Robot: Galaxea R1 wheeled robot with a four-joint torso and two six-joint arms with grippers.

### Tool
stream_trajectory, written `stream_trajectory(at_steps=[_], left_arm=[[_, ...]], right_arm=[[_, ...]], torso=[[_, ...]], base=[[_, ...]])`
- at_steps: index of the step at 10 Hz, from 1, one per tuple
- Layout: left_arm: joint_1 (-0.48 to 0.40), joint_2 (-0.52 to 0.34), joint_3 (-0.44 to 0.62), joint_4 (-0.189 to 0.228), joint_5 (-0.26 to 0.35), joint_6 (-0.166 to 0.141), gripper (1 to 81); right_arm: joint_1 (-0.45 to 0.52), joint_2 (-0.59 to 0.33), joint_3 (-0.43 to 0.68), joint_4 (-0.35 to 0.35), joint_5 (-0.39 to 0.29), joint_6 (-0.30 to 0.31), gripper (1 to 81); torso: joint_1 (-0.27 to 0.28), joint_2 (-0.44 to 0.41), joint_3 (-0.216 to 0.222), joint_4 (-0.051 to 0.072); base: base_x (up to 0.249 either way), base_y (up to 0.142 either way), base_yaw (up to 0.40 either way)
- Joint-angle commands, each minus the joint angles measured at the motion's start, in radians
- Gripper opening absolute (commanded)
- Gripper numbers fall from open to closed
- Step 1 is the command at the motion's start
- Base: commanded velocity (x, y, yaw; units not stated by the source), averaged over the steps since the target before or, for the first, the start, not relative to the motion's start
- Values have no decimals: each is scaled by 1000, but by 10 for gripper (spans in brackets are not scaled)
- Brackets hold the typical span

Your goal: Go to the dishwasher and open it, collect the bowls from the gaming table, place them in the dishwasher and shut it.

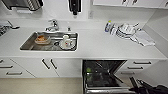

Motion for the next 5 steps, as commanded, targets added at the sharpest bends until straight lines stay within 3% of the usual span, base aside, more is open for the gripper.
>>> stream_trajectory(at_steps=[1, 5], left_arm=[[12, 1, -22, -79, 36, -6, 811], [6, -3, -22, -79, 35, -4, 811]], right_arm=[[-256, 10, 9, -2, -30, -142, 811], [-477, 141, -131, -4, 118, -207, 811]], torso=[[0, 0, 0, 0], [0, 0, 0, 0]], base=[[0, 0, 0], [0, 0, 0]])
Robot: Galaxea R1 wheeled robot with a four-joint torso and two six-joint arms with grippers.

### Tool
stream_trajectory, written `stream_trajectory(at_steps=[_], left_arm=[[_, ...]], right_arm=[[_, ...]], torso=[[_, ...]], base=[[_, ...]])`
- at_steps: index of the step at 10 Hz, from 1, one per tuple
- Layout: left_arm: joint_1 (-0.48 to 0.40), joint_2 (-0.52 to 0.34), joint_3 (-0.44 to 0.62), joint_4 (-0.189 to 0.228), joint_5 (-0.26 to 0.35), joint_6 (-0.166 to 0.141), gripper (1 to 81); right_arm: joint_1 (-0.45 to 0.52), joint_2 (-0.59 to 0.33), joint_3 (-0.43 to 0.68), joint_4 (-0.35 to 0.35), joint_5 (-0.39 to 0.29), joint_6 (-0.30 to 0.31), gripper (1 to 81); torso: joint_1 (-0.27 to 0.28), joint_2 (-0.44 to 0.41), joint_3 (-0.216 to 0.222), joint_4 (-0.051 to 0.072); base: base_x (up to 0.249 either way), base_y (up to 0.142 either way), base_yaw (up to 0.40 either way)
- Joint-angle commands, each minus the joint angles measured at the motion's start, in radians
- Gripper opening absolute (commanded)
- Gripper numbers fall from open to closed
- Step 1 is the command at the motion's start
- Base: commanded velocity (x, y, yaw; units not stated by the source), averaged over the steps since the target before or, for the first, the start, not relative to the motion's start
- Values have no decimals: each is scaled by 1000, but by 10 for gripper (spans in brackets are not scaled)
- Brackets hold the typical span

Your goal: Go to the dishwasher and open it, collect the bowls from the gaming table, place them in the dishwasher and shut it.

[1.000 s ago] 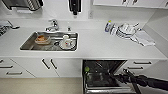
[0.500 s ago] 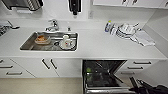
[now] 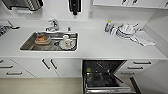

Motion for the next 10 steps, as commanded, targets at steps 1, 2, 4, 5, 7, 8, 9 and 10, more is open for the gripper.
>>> stream_trajectory(at_steps=[1, 2, 4, 5, 7, 8, 9, 10], left_arm=[[17, -1, 5, -4, 39, 0, 811], [17, -1, 5, -4, 36, 1, 811], [12, -4, 5, -4, 39, 1, 811], [11, -4, 3, -4, 41, 1, 811], [6, -3, 2, -4, 41, 1, 811], [6, -4, 2, -4, 41, 1, 811], [4, -4, -3, -4, 42, 3, 811], [4, -4, -6, -4, 42, 1, 811]], right_arm=[[-166, 121, -153, -2, 88, -109, 811], [-200, 157, -180, -2, 93, -130, 811], [-253, 214, -245, -3, 131, -152, 811], [-275, 238, -266, -3, 134, -159, 811], [-296, 280, -297, -5, 146, -166, 811], [-298, 290, -308, -5, 147, -167, 811], [-298, 294, -311, -5, 147, -166, 811], [-297, 297, -314, -3, 148, -166, 811]], torso=[[64, -100, 0, 0], [66, -103, 0, 0], [92, -147, 0, 0], [113, -181, 0, 0], [166, -268, 1, 0], [188, -303, 1, 0], [208, -334, 1, 0], [229, -368, 2, 0]], base=[[0, 0, 0], [0, 0, 0], [0, 0, 0], [0, 0, 0], [0, 0, 0], [0, 0, 0], [0, 0, 0], [0, 0, 0]])
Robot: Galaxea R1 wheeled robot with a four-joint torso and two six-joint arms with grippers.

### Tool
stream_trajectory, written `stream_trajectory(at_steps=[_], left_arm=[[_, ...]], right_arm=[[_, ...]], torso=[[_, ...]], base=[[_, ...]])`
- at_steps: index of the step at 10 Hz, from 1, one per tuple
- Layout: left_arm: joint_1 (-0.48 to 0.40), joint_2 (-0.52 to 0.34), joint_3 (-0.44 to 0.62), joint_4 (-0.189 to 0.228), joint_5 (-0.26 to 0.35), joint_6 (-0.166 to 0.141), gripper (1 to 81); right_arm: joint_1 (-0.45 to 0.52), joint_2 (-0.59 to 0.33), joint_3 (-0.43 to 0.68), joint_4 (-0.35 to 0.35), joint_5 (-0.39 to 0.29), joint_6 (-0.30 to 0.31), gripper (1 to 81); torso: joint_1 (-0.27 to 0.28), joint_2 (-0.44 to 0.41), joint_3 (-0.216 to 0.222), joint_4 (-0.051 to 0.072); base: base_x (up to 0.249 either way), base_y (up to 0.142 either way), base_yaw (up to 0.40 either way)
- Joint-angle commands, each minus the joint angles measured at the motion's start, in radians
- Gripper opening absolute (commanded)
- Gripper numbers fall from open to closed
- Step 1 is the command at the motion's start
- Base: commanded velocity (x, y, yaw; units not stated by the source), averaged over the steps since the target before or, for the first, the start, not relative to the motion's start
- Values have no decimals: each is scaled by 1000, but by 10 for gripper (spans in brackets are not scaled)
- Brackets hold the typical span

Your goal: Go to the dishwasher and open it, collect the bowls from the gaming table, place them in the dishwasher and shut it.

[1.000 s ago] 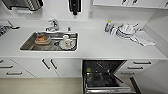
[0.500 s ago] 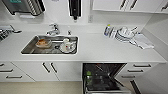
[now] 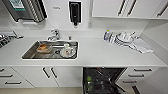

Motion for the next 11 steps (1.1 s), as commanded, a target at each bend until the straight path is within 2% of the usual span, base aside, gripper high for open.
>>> stream_trajectory(at_steps=[1, 2, 3, 6, 7, 8, 9, 10, 11], left_arm=[[2, -2, -9, -3, 43, 2, 811], [2, 0, -9, -3, 43, 2, 811], [2, 0, -9, -3, 45, 2, 811], [2, 0, -12, -3, 45, 2, 811], [2, 0, -12, -3, 45, 2, 811], [2, 0, -12, -3, 45, 2, 811], [2, 1, -16, -3, 45, 2, 811], [2, 3, -22, -3, 45, 2, 811], [2, 3, -25, -3, 45, 2, 811]], right_arm=[[35, -36, -4, -1, -50, -4, 811], [37, -28, -15, 0, -50, -4, 811], [38, -18, -29, 0, -50, -4, 811], [41, 7, -58, 0, -50, -4, 811], [43, 17, -72, 0, -50, -4, 811], [43, 28, -86, 2, -50, -4, 811], [47, 50, -109, 9, -47, 4, 811], [56, 64, -132, 13, -35, 10, 811], [67, 70, -148, 16, -20, 12, 811]], torso=[[61, -95, 0, 0], [83, -130, -30, 0], [104, -164, -79, 0], [164, -259, -160, 0], [185, -292, -100, 0], [202, -317, -123, 0], [344, -535, -128, 0], [236, -371, -134, 0], [256, -403, -137, 0]], base=[[0, 0, 0], [0, 0, 0], [0, 0, 0], [0, 0, 0], [0, 0, 0], [0, 0, 0], [0, 0, 0], [0, 0, 0], [0, 0, 0]])
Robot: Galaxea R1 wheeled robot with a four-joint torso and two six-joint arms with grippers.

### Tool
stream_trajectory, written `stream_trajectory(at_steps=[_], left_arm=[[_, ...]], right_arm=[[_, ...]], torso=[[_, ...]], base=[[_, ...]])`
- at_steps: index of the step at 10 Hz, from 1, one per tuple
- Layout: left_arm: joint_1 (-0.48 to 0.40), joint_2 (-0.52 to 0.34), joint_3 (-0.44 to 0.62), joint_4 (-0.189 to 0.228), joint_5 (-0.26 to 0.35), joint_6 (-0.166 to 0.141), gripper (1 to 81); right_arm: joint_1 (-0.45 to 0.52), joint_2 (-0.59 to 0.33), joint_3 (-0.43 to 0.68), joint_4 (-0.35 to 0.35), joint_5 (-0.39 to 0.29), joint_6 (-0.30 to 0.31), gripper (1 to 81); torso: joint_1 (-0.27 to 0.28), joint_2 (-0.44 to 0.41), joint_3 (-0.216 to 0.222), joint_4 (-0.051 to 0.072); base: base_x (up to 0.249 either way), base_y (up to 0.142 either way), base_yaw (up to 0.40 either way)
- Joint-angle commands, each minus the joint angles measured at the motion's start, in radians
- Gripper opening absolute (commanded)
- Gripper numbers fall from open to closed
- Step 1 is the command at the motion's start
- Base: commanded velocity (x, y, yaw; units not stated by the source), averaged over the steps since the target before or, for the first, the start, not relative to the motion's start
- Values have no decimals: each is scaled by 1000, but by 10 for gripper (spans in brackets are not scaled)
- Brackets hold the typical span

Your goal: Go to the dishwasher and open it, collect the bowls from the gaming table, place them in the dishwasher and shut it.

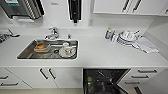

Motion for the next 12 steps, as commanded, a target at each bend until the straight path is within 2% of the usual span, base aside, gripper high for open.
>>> stream_trajectory(at_steps=[1, 3, 7, 8, 9, 12], left_arm=[[5, 1, -7, -3, 43, 2, 811], [5, 2, -7, -3, 43, 2, 811], [5, -1, -7, -3, 43, 2, 811], [5, -2, -7, -3, 43, 1, 811], [5, -2, -7, -2, 44, 2, 811], [5, -10, -7, 0, 44, 2, 811]], right_arm=[[77, -14, -38, 58, -2, 18, 811], [155, -31, -19, 141, 1, 18, 811], [329, -158, 171, 305, 1, 18, 811], [360, -183, 209, 326, 1, 18, 811], [378, -186, 223, 340, 3, 18, 811], [436, -174, 254, 368, 36, 32, 811]], torso=[[60, -94, 0, 0], [105, -164, 0, 0], [193, -303, 0, 0], [151, -239, 0, 0], [168, -267, 0, 0], [178, -281, 0, 0]], base=[[0, 0, 0], [0, 0, 0], [0, 0, 0], [0, 0, 0], [0, 0, 0], [0, 0, 0]])
